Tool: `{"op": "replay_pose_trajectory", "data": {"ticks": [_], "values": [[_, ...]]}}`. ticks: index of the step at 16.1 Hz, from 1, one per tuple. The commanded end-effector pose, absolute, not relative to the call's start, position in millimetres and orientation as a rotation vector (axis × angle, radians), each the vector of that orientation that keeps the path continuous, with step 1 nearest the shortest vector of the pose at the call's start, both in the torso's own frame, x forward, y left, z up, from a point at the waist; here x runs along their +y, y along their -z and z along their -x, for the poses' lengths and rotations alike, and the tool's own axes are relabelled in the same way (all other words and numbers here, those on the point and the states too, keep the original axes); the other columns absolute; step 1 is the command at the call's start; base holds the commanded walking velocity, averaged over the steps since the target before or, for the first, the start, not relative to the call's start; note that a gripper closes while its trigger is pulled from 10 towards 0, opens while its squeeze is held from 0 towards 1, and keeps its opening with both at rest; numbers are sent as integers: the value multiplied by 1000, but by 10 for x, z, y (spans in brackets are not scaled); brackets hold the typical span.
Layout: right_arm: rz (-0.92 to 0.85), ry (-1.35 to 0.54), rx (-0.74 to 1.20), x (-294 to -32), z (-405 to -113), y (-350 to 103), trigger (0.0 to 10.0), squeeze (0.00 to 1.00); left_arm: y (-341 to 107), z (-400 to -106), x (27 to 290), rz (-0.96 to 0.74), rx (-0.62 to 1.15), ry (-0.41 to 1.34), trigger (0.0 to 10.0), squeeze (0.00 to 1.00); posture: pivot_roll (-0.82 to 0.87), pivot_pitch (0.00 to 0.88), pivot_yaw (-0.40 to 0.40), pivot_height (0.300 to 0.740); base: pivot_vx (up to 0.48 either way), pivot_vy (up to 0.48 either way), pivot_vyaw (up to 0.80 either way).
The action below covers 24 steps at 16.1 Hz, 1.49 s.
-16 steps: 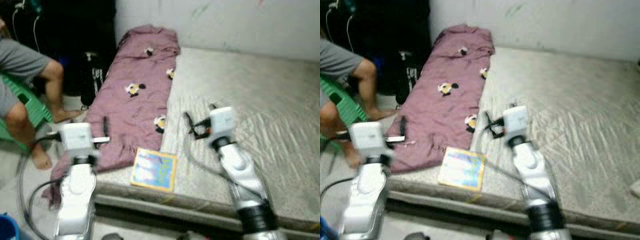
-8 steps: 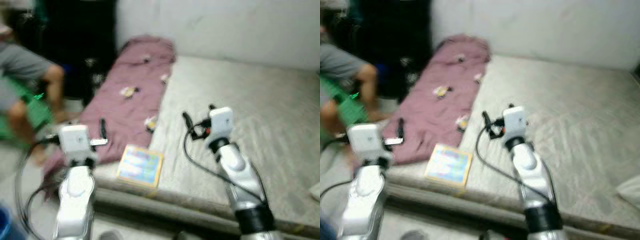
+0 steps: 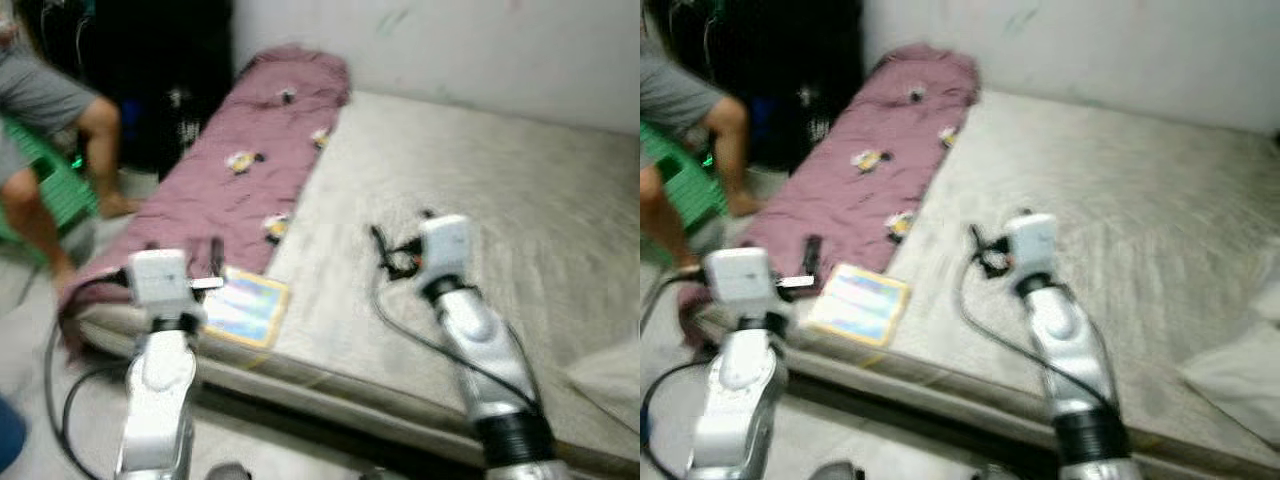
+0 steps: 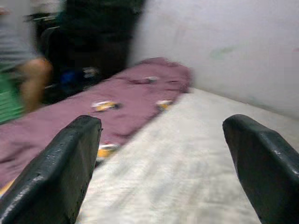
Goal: Clean up the room
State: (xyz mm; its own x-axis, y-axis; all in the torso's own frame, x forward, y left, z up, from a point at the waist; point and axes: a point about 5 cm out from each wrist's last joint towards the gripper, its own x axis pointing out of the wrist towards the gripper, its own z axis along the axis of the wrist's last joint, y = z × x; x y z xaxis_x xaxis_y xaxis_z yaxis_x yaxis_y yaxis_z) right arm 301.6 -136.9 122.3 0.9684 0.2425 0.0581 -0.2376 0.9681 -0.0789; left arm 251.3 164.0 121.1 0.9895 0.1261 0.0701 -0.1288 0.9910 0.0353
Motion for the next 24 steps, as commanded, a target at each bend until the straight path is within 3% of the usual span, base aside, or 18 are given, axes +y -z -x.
{"op": "replay_pose_trajectory", "data": {"ticks": [1,6,19,24], "values": [[62,-254,-85,-1296,-3026,-1268,10000,0,-1225,-2508,1714,-51,-74,-147,10000,0,-7,0,-43,740,0,-319,0],[65,-220,-55,-1326,-3055,-1248,10000,0,-1226,-2527,1705,-44,-80,-154,10000,0,-13,0,-44,740,0,-294,0],[85,-247,-81,-1249,-3042,-1275,10000,0,-1297,-2590,1705,-13,-115,-122,10000,0,-18,0,-38,740,0,0,0],[59,-233,-53,-1273,-3041,-1226,10000,0,-1250,-2562,1654,9,-106,-83,10000,0,-30,0,-39,740,0,0,-800]]}}
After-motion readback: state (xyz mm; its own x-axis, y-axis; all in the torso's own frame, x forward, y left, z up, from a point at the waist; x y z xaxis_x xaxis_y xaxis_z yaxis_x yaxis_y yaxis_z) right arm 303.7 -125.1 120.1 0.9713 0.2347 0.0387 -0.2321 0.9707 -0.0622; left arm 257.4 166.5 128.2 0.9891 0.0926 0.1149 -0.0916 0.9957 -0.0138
